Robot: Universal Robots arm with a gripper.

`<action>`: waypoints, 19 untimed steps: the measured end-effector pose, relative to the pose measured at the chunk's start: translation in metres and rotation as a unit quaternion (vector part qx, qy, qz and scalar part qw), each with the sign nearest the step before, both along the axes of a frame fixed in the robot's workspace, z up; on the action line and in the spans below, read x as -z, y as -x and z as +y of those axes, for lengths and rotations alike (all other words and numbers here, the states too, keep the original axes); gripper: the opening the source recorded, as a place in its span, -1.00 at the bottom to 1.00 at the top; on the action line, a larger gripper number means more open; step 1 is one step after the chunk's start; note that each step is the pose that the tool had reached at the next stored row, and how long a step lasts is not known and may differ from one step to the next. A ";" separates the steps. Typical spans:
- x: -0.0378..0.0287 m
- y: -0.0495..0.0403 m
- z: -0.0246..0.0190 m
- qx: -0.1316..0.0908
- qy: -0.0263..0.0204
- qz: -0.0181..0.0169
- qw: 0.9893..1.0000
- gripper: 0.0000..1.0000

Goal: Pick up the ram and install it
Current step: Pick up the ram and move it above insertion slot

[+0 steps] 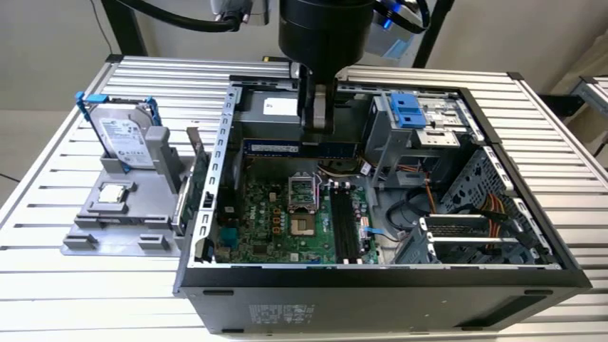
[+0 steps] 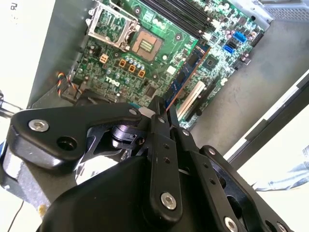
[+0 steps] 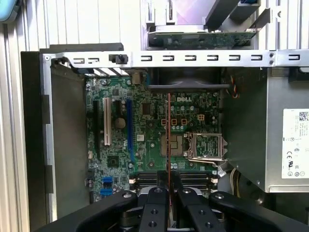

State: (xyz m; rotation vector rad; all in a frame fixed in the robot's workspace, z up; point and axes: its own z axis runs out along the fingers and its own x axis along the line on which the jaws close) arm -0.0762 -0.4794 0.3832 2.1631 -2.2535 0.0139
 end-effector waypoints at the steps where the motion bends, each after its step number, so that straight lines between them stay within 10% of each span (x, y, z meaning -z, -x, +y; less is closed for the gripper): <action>1: 0.0000 -0.0008 0.0000 0.000 0.000 0.000 1.000 -1.00; 19: 0.0000 -0.0161 0.0000 0.000 0.000 0.000 1.000 -1.00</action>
